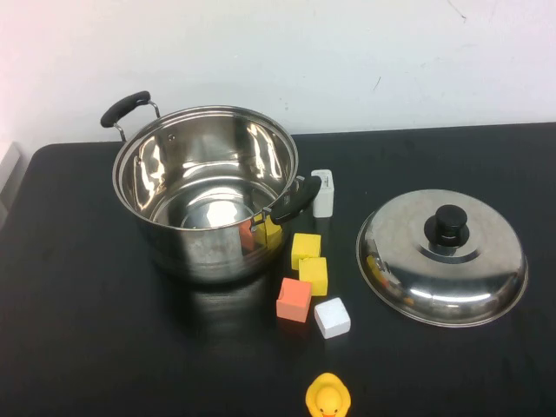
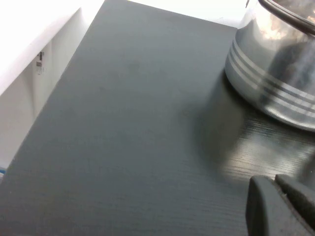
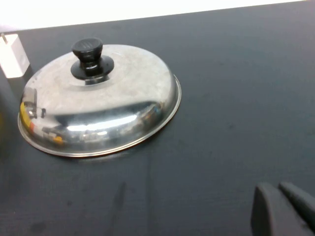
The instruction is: Cover the pot
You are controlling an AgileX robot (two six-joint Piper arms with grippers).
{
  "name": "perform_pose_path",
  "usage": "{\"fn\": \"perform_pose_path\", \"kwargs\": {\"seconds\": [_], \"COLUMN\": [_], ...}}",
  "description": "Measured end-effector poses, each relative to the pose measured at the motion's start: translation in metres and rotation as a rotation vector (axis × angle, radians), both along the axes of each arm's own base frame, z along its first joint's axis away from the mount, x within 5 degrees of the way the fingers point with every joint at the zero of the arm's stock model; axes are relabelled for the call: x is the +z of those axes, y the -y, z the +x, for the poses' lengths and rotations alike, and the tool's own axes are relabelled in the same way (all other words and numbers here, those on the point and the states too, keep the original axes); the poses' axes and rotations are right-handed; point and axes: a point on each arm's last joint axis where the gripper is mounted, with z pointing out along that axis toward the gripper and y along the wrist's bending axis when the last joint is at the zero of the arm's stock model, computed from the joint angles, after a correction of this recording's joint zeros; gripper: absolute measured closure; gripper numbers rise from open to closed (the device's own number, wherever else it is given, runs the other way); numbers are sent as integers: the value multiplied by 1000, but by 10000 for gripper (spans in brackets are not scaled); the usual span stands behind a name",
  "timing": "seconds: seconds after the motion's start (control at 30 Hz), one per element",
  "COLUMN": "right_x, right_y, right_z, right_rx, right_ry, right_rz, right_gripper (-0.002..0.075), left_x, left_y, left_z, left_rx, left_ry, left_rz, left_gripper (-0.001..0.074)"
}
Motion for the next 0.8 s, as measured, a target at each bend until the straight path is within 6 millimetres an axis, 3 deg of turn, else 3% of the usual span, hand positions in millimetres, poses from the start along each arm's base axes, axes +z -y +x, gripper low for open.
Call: {"fn": "perform_pose_path", "kwargs": {"seconds": [0.8], "right_x": [0], "right_y": [2], "right_z": [0], "right_rx": [-4], "right_ry": [0], "right_rz": [-46], "right_gripper": [728], "left_x": [0], "left_y": [0], "left_z": [0], "left_rx": [1], "left_ry": [0], "left_rz": [-2], "left_gripper": [736]}}
